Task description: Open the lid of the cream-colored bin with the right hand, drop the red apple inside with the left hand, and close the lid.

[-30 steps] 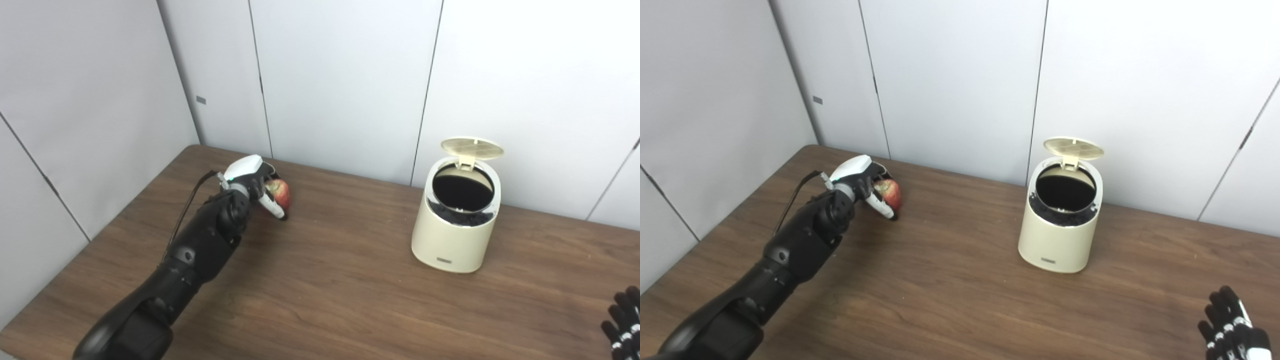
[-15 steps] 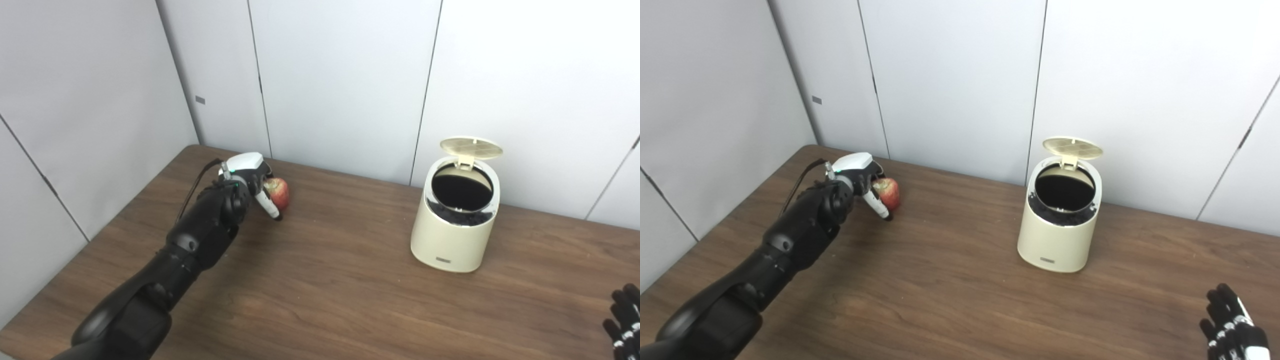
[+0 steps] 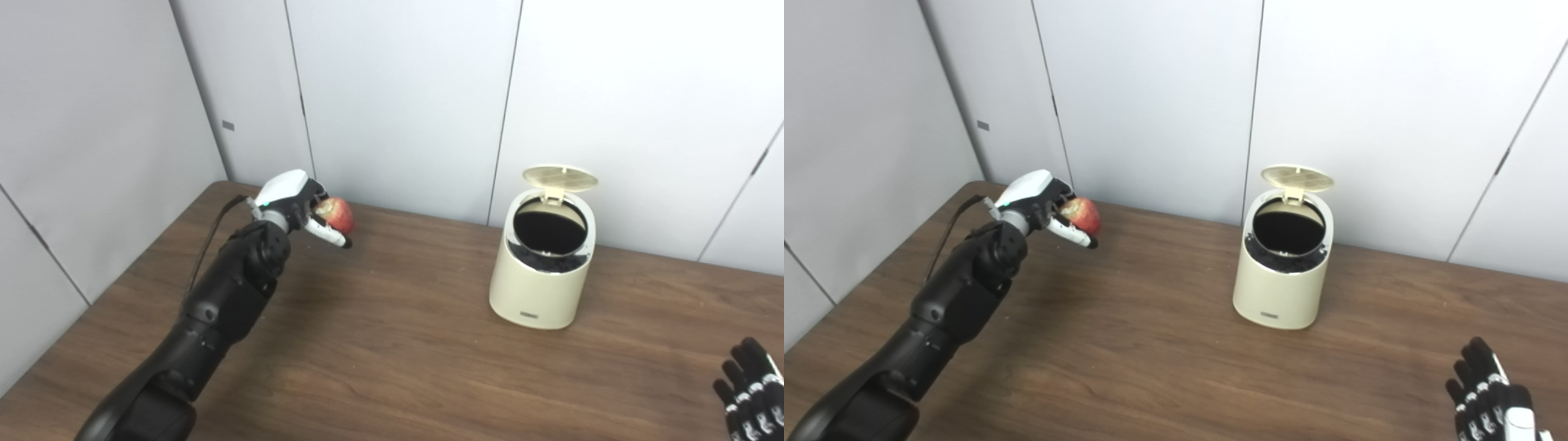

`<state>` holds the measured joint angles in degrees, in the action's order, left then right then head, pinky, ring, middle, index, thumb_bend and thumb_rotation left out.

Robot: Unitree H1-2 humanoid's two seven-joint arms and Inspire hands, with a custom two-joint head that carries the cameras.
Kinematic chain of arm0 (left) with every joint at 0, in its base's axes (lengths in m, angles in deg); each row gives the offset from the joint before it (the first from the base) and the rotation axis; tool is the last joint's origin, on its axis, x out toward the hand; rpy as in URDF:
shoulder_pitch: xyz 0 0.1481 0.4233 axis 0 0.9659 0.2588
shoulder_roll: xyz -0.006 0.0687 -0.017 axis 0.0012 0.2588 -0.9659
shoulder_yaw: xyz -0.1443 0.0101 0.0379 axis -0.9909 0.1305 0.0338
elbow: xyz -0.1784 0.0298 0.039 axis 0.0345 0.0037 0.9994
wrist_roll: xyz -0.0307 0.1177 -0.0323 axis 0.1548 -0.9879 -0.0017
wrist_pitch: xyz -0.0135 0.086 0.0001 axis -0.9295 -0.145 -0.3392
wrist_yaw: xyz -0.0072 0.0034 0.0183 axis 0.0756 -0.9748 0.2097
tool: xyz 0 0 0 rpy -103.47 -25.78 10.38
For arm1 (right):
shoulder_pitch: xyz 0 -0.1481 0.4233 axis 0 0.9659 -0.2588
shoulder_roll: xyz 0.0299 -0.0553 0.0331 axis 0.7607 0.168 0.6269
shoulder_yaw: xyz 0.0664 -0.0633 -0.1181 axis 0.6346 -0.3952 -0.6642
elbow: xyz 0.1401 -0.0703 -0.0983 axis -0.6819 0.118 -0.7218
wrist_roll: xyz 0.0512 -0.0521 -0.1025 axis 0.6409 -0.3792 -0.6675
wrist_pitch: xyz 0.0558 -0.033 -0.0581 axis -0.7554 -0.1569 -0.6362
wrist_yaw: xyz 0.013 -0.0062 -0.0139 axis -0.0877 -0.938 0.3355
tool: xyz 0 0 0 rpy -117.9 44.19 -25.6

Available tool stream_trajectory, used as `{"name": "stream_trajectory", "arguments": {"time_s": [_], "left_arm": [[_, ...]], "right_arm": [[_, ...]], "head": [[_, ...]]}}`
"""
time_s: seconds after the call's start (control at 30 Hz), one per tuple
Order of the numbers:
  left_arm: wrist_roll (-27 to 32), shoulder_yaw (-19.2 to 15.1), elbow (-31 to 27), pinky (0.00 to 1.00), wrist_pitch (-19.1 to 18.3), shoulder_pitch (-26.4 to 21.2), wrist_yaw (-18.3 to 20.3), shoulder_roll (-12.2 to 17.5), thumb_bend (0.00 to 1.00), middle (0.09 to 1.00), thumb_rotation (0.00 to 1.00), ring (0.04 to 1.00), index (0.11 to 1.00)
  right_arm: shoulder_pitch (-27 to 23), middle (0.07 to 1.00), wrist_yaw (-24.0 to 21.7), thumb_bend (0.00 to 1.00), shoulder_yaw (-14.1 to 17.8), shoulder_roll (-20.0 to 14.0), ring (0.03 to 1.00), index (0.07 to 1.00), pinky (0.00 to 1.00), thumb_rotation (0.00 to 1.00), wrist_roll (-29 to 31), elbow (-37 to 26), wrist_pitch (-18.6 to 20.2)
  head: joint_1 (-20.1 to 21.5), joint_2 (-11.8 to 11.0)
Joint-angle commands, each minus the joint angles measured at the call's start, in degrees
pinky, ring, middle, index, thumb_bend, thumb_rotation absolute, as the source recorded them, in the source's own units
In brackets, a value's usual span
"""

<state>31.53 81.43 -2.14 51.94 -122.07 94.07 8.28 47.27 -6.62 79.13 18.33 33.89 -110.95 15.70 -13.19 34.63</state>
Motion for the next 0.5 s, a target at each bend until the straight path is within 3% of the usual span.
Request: {"name": "stream_trajectory", "arguments": {"time_s": [0.0, 0.27, 0.47], "left_arm": [[0.05, -2.03, -5.94, 0.48, -1.26, -0.75, -3.04, -0.79, 0.50, 0.510, 0.00, 0.457, 0.465], [-1.06, -3.19, -19.39, 0.43, -1.62, 3.01, -3.21, -5.16, 0.50, 0.495, 0.00, 0.434, 0.488], [-3.44, -1.45, -25.60, 0.39, 0.01, 4.73, -5.78, -9.40, 0.50, 0.483, 0.00, 0.395, 0.509]], "right_arm": [[-0.86, 0.986, -0.29, 0.32, 0.26, -0.37, 1.000, 0.967, 1.00, 0.99, -0.05, -0.83, -2.33], [-0.44, 0.968, -1.03, 0.32, -0.49, 0.43, 1.000, 0.949, 1.00, 0.98, -0.34, 1.85, -5.46], [-0.17, 0.967, -0.42, 0.40, -1.00, 1.63, 0.995, 0.945, 1.00, 0.85, -0.58, 2.82, -6.19]], "head": [[0.68, -0.16], [4.31, -0.76], [6.58, -1.22]]}}
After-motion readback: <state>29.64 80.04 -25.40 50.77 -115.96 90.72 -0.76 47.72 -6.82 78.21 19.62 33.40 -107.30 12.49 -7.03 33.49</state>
